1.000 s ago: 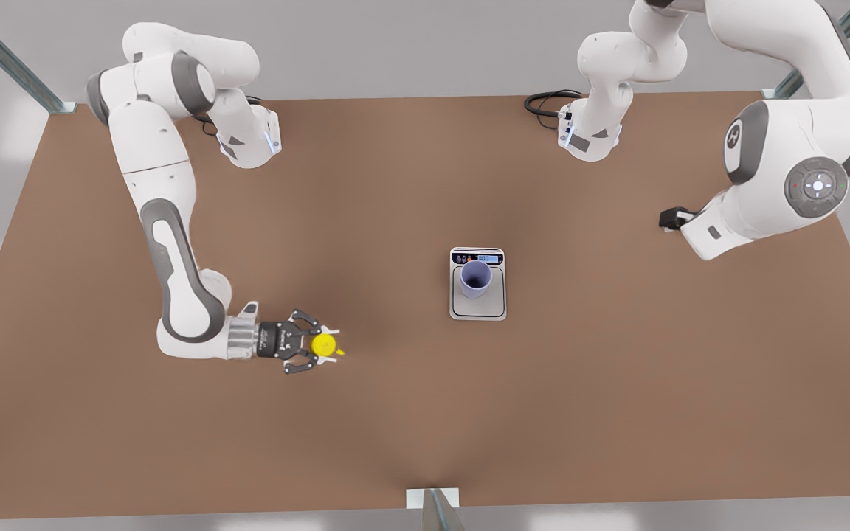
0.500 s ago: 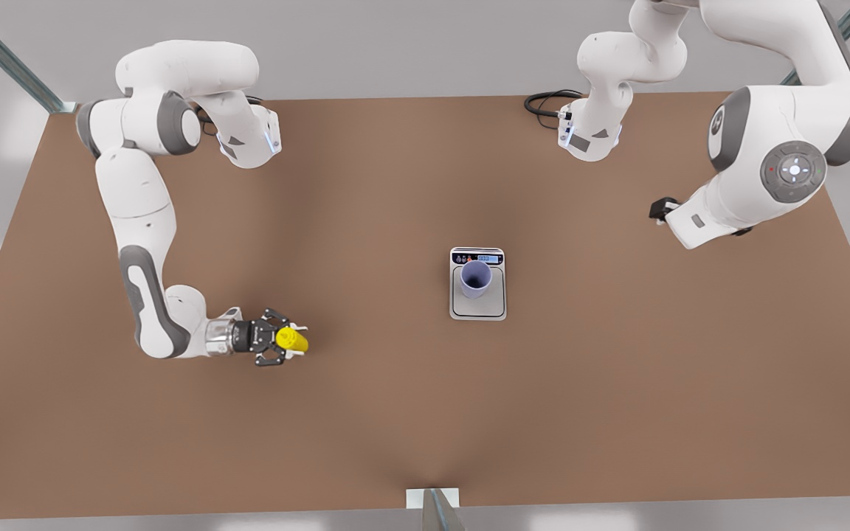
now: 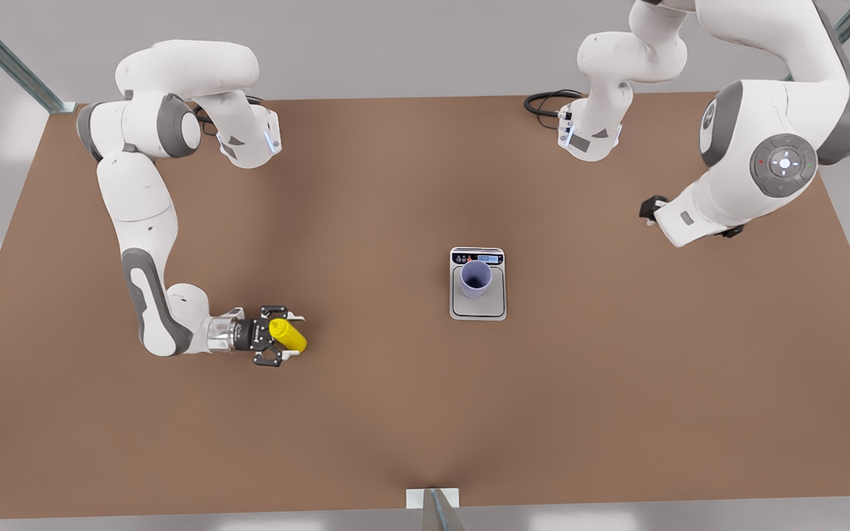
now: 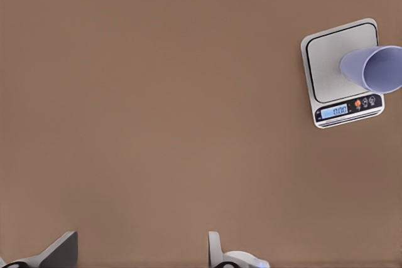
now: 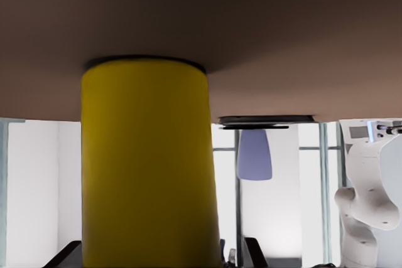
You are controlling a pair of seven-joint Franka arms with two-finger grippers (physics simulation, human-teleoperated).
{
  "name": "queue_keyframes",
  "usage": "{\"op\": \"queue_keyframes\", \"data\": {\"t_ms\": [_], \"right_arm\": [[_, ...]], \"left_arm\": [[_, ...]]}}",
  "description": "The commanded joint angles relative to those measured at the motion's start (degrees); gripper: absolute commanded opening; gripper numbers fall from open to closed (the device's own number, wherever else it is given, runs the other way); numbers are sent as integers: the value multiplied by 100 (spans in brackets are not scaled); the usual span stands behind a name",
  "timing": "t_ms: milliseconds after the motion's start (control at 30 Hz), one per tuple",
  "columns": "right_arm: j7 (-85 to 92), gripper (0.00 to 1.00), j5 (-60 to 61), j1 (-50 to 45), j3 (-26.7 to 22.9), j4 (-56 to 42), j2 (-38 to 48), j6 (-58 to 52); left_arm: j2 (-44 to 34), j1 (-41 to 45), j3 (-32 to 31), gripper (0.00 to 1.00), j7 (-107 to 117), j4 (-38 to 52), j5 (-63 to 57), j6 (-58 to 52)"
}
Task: Move cup to the weight, pick up sauce bottle, pour sauce
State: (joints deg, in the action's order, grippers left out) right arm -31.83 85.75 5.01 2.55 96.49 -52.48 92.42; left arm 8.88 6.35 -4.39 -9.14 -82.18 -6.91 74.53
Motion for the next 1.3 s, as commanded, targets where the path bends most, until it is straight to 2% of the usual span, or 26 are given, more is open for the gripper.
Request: {"op": "queue_keyframes", "data": {"t_ms": [0,267,533,667,800,867,933,1000,1033,1067,1100,1133,1167,1200,1233,1267], "right_arm": [[2,100,12,0,0,1,-7,4],[63,100,12,9,0,-7,-51,4],[362,100,-119,35,-316,19,-78,-66],[485,100,-242,53,-755,-7,-69,-198],[634,100,-734,53,-1555,-209,-51,-892],[617,100,-1621,53,-2135,-1158,150,-1419],[669,100,-3053,-35,-2294,-2071,844,-1411],[2136,100,-4539,-518,-2522,-2424,1723,-1139],[2611,100,-5575,-589,-2163,-2530,2110,-744],[2709,100,-7113,-545,-1240,-2477,2769,-181],[2709,100,-7897,-282,-528,-2284,3323,-154],[2744,100,-8161,88,122,-1836,3955,-92],[2647,100,-8469,105,536,-1344,4351,162],[2603,100,-8460,105,563,-676,4721,584],[2594,100,-8460,53,423,-535,4826,550],[2603,100,-8460,-105,44,-526,4827,426]], "left_arm": [[0,-2,0,100,0,0,6,0],[0,-2,-88,100,0,9,14,-97],[17,-2,-79,100,0,106,138,-211],[26,-11,-79,100,9,106,138,-211],[70,-2,-79,100,0,123,120,-211],[87,-2,-70,100,0,167,120,-220],[79,-2,-79,100,0,351,138,-228],[79,-2,-71,100,0,404,208,-246],[79,-2,-62,100,0,404,199,-246],[79,-11,-62,100,0,404,199,-246],[79,-2,-62,100,0,404,199,-246],[79,-2,-62,100,0,404,199,-255],[79,-11,-62,100,0,404,208,-246],[79,-2,-62,100,0,404,217,-246],[79,-2,-62,100,0,404,217,-255],[79,-11,-62,100,0,404,217,-255]]}}
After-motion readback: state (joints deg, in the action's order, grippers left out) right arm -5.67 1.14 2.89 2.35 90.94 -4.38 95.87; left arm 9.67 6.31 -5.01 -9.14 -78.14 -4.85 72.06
